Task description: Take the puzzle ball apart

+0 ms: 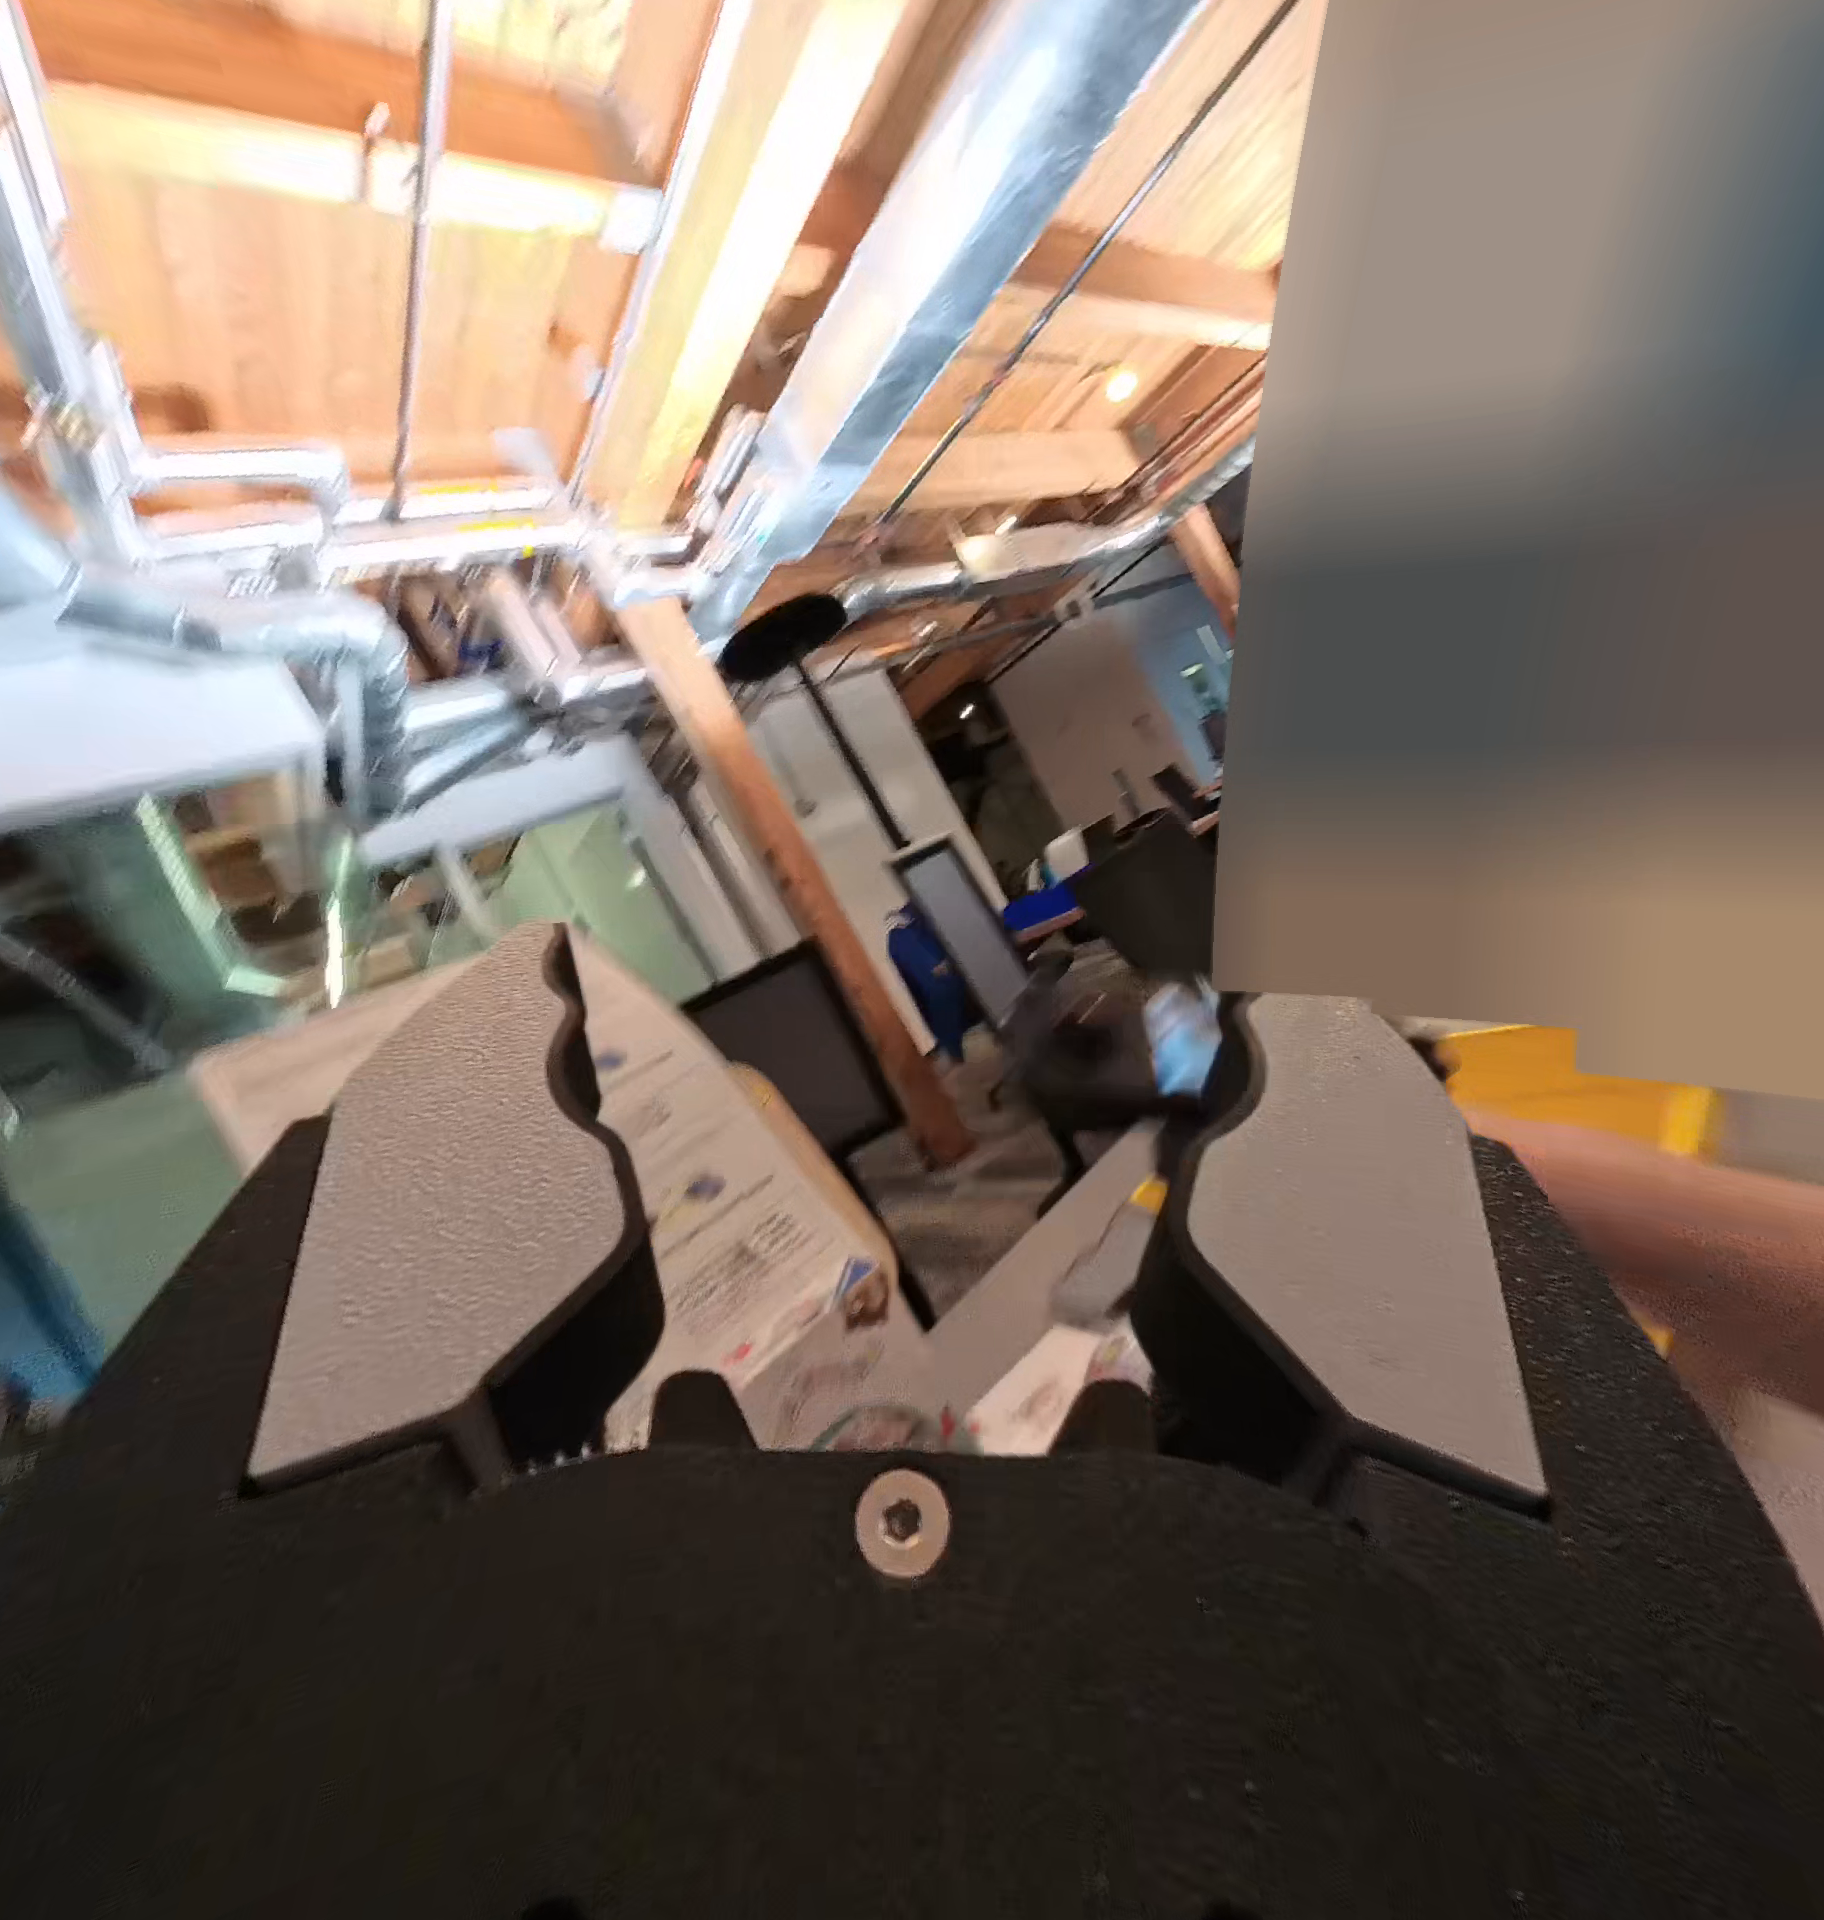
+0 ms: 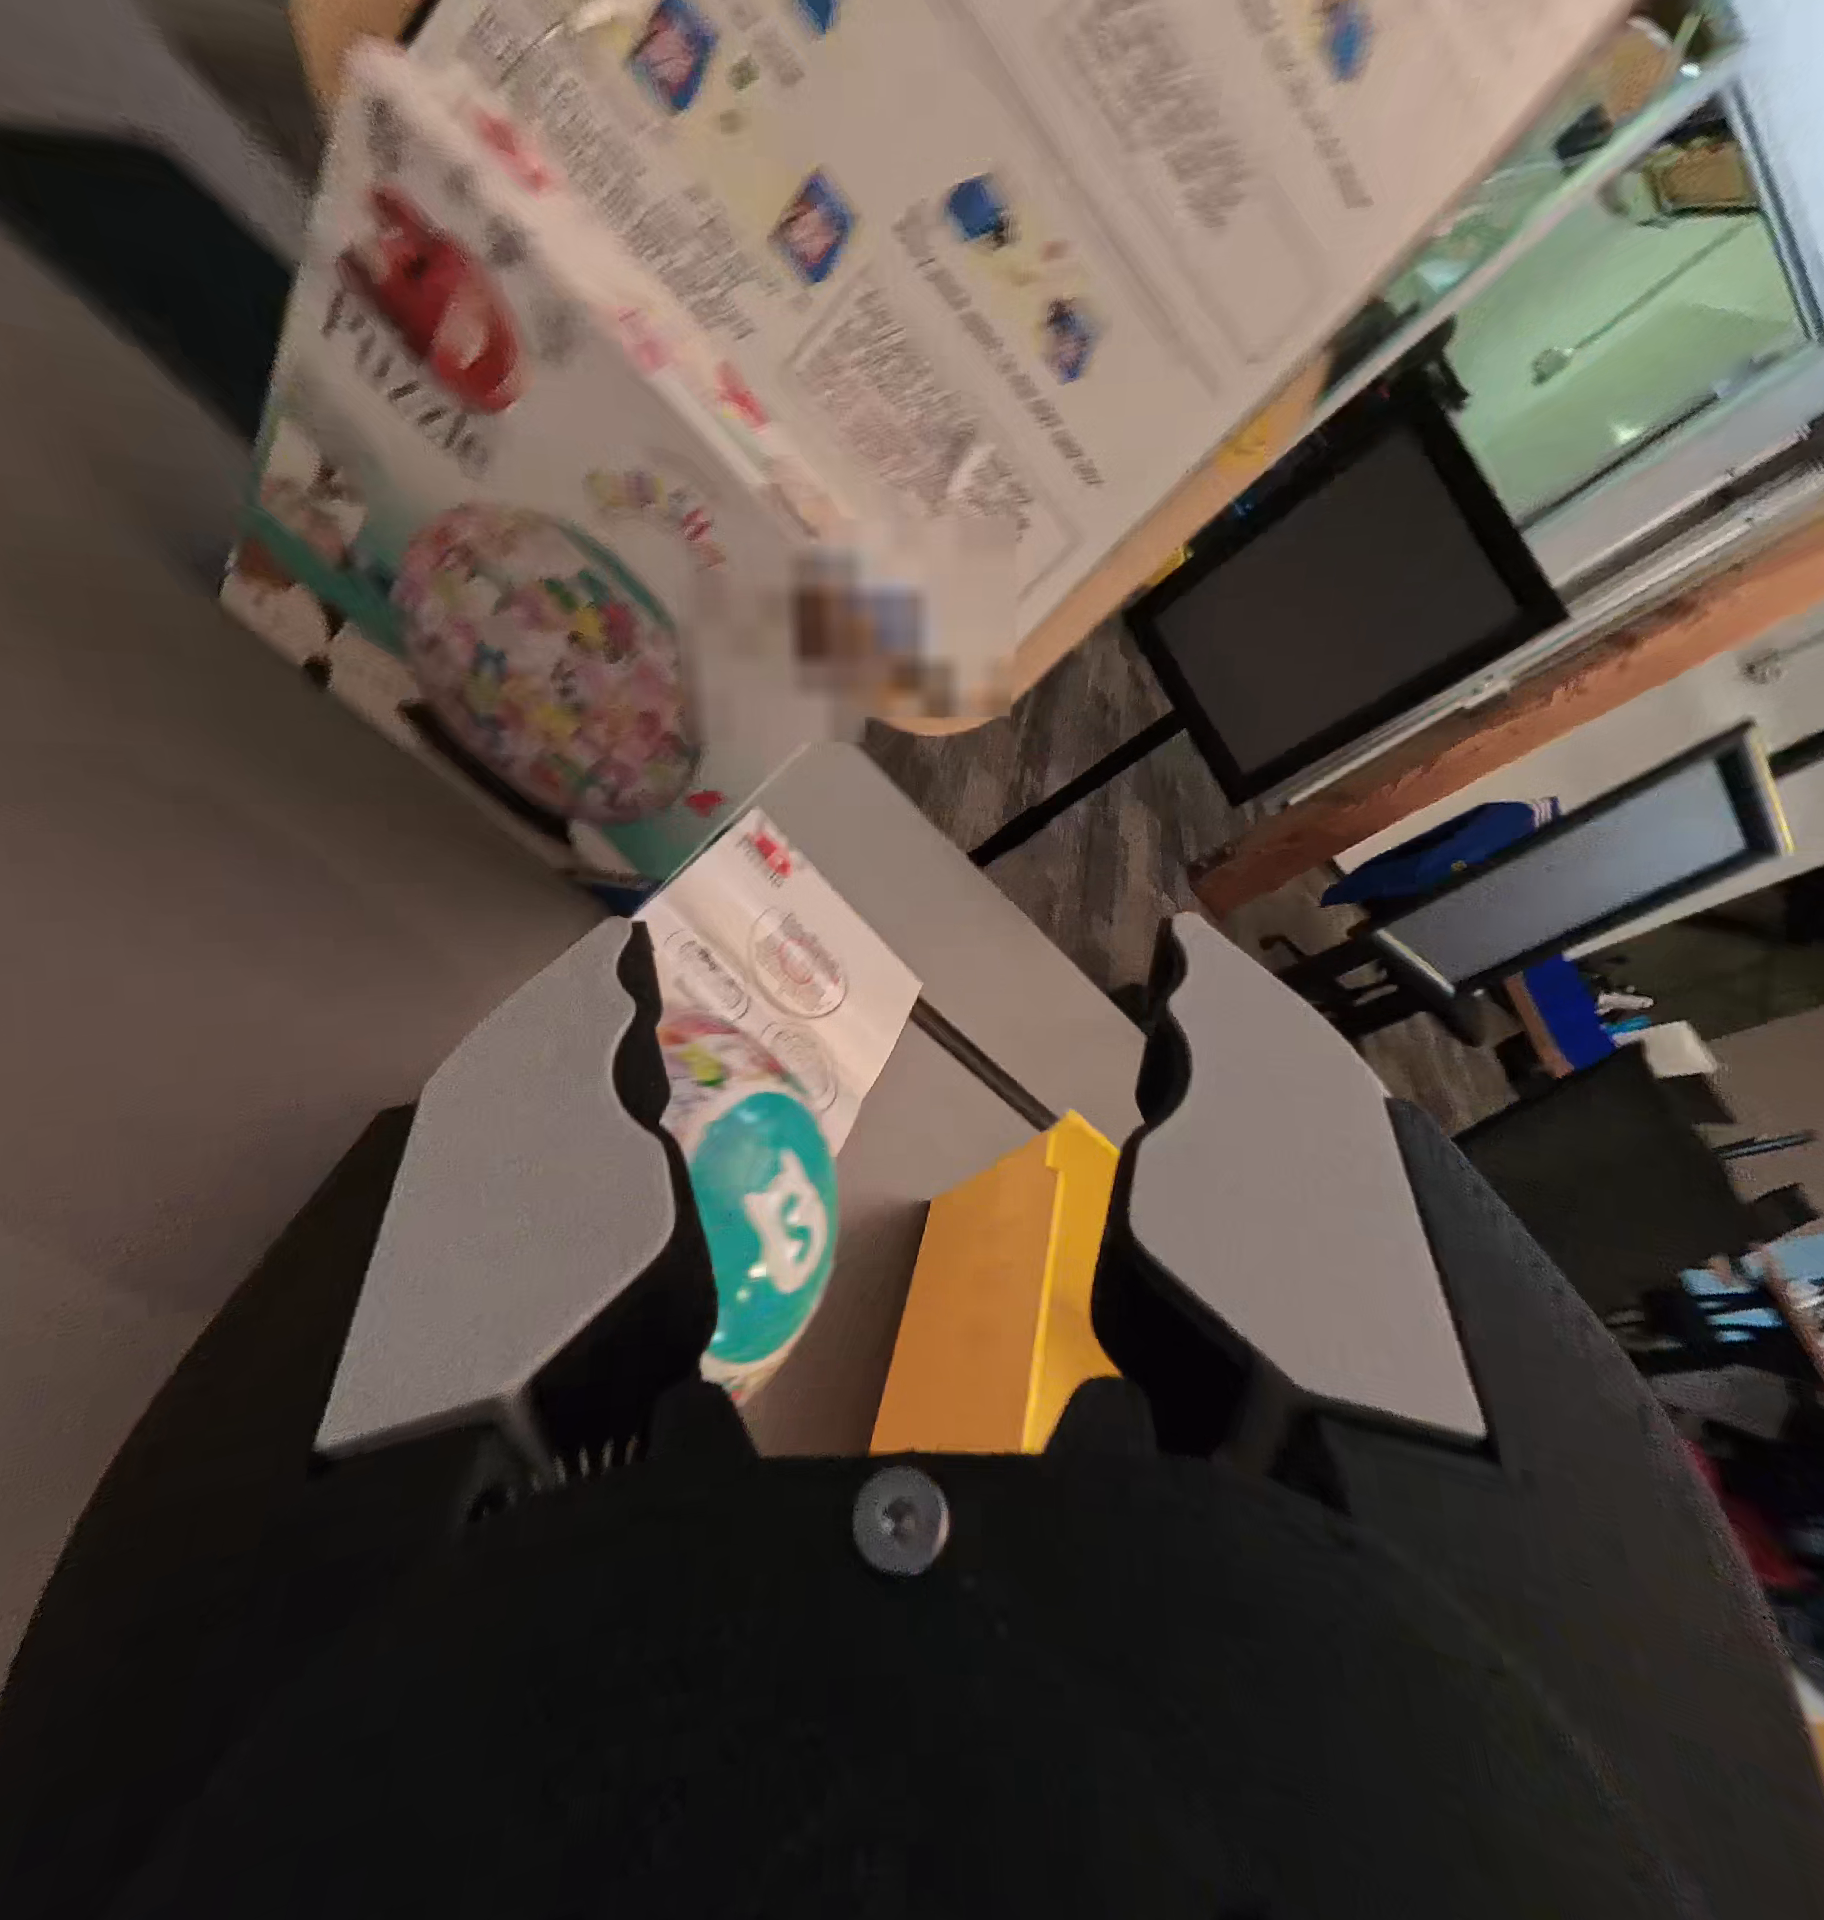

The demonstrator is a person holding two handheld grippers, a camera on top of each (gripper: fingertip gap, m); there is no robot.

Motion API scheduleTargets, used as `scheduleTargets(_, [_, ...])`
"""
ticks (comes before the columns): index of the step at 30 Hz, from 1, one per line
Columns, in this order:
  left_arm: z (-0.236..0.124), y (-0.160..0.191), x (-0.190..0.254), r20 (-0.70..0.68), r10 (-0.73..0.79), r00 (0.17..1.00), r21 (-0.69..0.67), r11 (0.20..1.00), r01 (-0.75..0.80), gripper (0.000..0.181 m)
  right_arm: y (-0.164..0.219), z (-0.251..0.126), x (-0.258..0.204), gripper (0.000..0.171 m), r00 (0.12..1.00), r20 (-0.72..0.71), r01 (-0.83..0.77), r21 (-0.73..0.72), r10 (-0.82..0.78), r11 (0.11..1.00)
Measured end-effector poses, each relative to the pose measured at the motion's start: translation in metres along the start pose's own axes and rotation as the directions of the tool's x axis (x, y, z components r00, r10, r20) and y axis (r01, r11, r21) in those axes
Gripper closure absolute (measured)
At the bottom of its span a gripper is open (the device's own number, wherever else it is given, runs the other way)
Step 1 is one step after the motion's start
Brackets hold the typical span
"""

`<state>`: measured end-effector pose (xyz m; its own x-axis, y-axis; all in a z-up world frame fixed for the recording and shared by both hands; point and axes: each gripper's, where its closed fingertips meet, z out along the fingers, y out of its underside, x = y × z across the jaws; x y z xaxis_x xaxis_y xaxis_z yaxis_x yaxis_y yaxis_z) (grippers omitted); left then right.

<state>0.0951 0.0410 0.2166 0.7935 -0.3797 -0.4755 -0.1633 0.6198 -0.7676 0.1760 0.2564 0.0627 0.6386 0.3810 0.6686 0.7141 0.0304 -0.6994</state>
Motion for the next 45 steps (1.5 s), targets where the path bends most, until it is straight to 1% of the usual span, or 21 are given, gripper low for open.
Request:
scheduleTargets(1, [-0.003, 0.01, -0.019, 0.038, -0.033, 0.999, -0.042, 0.999, 0.035, 0.073, 0.0, -0.006, 0.019, 0.081, 0.997, -0.01, -0.07, 0.045, 0.07, 0.997])
scheduleTargets(3, [-0.01, 0.035, -0.049, 0.075, -0.114, 0.991, -0.126, 0.984, 0.123, 0.094, -0.005, -0.025, 0.058, 0.083, 0.974, -0.006, -0.223, 0.171, 0.227, 0.96])
scheduleTargets(4, [-0.013, 0.048, -0.056, 0.06, -0.165, 0.984, -0.163, 0.971, 0.173, 0.103, -0.007, -0.037, 0.074, 0.084, 0.956, 0.015, -0.287, 0.237, 0.292, 0.928])
scheduleTargets(5, [-0.015, 0.059, -0.06, 0.032, -0.222, 0.975, -0.195, 0.955, 0.224, 0.117, -0.01, -0.049, 0.087, 0.084, 0.939, 0.046, -0.337, 0.302, 0.34, 0.892])
scheduleTargets(8, [-0.019, 0.083, -0.07, -0.018, -0.396, 0.918, -0.214, 0.899, 0.383, 0.15, -0.016, -0.082, 0.114, 0.084, 0.91, 0.121, -0.407, 0.448, 0.396, 0.796])
scheduleTargets(9, [-0.02, 0.089, -0.067, -0.06, -0.446, 0.893, -0.22, 0.879, 0.424, 0.165, -0.018, -0.091, 0.12, 0.086, 0.908, 0.127, -0.409, 0.481, 0.4, 0.776])
scheduleTargets(11, [-0.02, 0.101, -0.069, -0.074, -0.525, 0.848, -0.244, 0.834, 0.495, 0.181, -0.019, -0.107, 0.131, 0.09, 0.911, 0.111, -0.392, 0.535, 0.398, 0.748])
scheduleTargets(13, [-0.021, 0.109, -0.065, -0.098, -0.537, 0.838, -0.275, 0.824, 0.496, 0.181, -0.023, -0.122, 0.139, 0.097, 0.913, 0.098, -0.374, 0.589, 0.396, 0.716])
scheduleTargets(17, [-0.021, 0.123, -0.061, -0.075, -0.478, 0.875, -0.357, 0.833, 0.423, 0.181, -0.031, -0.144, 0.142, 0.118, 0.913, 0.149, -0.377, 0.667, 0.38, 0.643])
scheduleTargets(19, [-0.022, 0.127, -0.059, -0.069, -0.44, 0.895, -0.383, 0.84, 0.384, 0.181, -0.031, -0.149, 0.14, 0.131, 0.932, 0.144, -0.335, 0.696, 0.334, 0.635])
scheduleTargets(20, [-0.022, 0.127, -0.059, -0.068, -0.426, 0.902, -0.387, 0.845, 0.37, 0.181, -0.03, -0.149, 0.139, 0.131, 0.934, 0.151, -0.333, 0.701, 0.325, 0.631])
scheduleTargets(22, [-0.022, 0.131, -0.059, -0.059, -0.407, 0.912, -0.405, 0.845, 0.351, 0.181, -0.028, -0.142, 0.128, 0.133, 0.925, 0.245, -0.378, 0.67, 0.291, 0.639])
scheduleTargets(24, [-0.023, 0.134, -0.06, -0.056, -0.384, 0.921, -0.418, 0.847, 0.328, 0.181, -0.022, -0.132, 0.117, 0.147, 0.884, 0.366, -0.462, 0.6, 0.289, 0.653])
scheduleTargets(25, [-0.023, 0.135, -0.06, -0.054, -0.374, 0.926, -0.425, 0.848, 0.318, 0.181, -0.019, -0.129, 0.118, 0.156, 0.859, 0.405, -0.506, 0.58, 0.313, 0.638])
scheduleTargets(26, [-0.023, 0.136, -0.06, -0.055, -0.367, 0.929, -0.427, 0.849, 0.31, 0.181, -0.017, -0.127, 0.119, 0.17, 0.835, 0.438, -0.544, 0.57, 0.333, 0.616])
scheduleTargets(29, [-0.023, 0.134, -0.063, -0.045, -0.367, 0.929, -0.413, 0.853, 0.318, 0.181, -0.01, -0.122, 0.127, 0.17, 0.765, 0.507, -0.641, 0.535, 0.397, 0.551])
scheduleTargets(31, [-0.024, 0.134, -0.065, -0.036, -0.368, 0.929, -0.411, 0.853, 0.321, 0.181, -0.009, -0.123, 0.133, 0.171, 0.748, 0.518, -0.663, 0.542, 0.416, 0.517])
scheduleTargets(35, [-0.028, 0.136, -0.077, 0.028, -0.357, 0.934, -0.408, 0.848, 0.337, 0.181, -0.002, -0.12, 0.154, 0.171, 0.789, 0.368, -0.605, 0.607, 0.492, 0.515])
scheduleTargets(39, [-0.034, 0.139, -0.095, 0.136, -0.375, 0.917, -0.395, 0.829, 0.397, 0.181, -0.004, -0.124, 0.161, 0.171, 0.784, 0.313, -0.594, 0.626, 0.536, 0.505])
scheduleTargets(42, [-0.037, 0.14, -0.105, 0.19, -0.36, 0.914, -0.379, 0.832, 0.406, 0.181, -0.009, -0.127, 0.159, 0.171, 0.804, 0.273, -0.564, 0.632, 0.528, 0.532])
scheduleTargets(45, [-0.039, 0.139, -0.111, 0.216, -0.354, 0.91, -0.361, 0.837, 0.412, 0.181, -0.018, -0.132, 0.149, 0.17, 0.853, 0.261, -0.496, 0.671, 0.452, 0.55])
